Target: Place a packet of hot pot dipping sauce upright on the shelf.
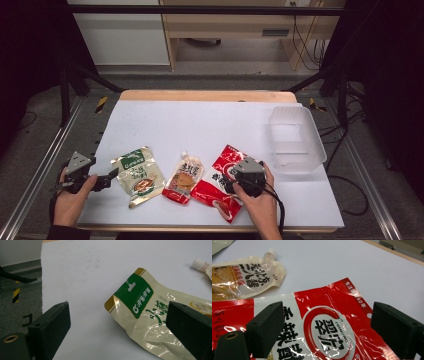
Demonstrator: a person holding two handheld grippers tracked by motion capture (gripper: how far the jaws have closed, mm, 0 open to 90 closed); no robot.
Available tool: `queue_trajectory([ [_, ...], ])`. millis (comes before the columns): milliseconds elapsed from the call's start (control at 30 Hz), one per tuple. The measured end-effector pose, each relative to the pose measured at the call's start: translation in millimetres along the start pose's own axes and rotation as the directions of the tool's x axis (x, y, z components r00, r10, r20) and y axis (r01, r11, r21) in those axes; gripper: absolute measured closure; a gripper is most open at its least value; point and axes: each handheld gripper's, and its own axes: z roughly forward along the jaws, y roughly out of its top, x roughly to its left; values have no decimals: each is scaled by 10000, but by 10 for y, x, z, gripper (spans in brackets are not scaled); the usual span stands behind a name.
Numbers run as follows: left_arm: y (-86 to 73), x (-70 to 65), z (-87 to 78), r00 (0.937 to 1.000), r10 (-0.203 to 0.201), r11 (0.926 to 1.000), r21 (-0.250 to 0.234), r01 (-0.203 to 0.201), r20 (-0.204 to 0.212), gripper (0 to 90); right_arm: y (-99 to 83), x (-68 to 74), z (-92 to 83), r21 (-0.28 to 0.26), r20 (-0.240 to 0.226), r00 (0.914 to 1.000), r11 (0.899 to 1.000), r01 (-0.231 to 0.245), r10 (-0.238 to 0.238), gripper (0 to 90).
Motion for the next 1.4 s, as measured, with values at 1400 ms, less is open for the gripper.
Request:
queue_trajectory([
  [1400, -32, -79, 318, 9915, 280, 9852, 1646, -488, 1268, 336, -9, 70, -7, 520, -25, 9998, 9985, 180, -179, 83],
])
